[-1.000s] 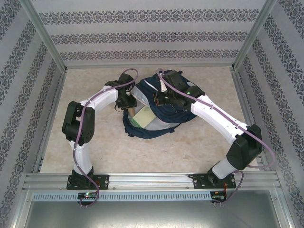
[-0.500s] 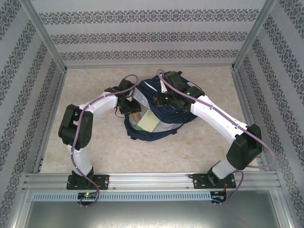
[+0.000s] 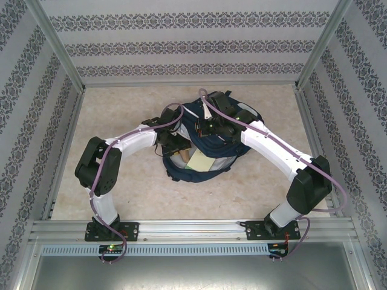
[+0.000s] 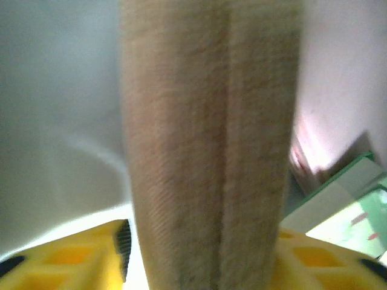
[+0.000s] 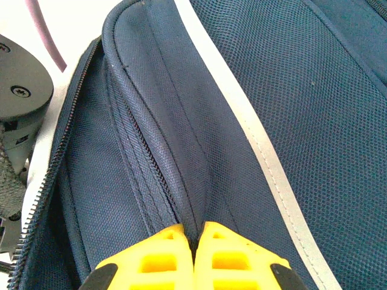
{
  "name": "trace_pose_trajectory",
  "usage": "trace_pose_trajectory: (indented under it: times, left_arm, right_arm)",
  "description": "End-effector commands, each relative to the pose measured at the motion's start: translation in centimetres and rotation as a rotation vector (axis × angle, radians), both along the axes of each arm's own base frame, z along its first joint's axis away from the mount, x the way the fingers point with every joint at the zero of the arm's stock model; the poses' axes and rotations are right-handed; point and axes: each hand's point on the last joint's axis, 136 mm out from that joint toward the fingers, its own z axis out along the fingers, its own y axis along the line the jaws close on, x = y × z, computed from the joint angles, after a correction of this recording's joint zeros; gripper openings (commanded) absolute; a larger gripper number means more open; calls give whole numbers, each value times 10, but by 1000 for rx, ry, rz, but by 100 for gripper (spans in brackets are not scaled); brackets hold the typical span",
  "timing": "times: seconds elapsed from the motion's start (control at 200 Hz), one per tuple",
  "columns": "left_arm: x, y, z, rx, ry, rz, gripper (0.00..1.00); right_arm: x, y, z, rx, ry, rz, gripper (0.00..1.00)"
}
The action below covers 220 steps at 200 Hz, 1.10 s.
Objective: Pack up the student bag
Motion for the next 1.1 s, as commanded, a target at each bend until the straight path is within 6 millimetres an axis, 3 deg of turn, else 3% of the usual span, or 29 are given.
trace_pose_trajectory:
  times: [0.0,0.12,0.32,0.425,0.629,0.714,0.944,1.094]
  left_arm:
    - [0,5,12,58,-19,-11,71]
    - [3,15,30,82,-57,-6,78]
    - [-1,46,56,129,-119,41,75]
    - [-8,60,47,125,-105,65,69]
    - [-10,47,25,65,-64,37,55]
    - [-7,45,18,67,-60,30,43]
    - [-10,52,-6,120,-9,25,45]
    - [-17,74,3,185,-27,85,45]
  right_arm:
    - [8,6,29,81,-64,-21,0]
    - [9,6,29,81,-64,-23,0]
    - [9,6,27,82,-58,-23,0]
    - [9,8,27,89,-55,-18,0]
    - [8,13,27,96,-50,-7,0]
    - [6,14,26,97,-47,-7,0]
    - [-6,31,8,96,-4,35,0]
    - [-19,48,-16,83,47,74,0]
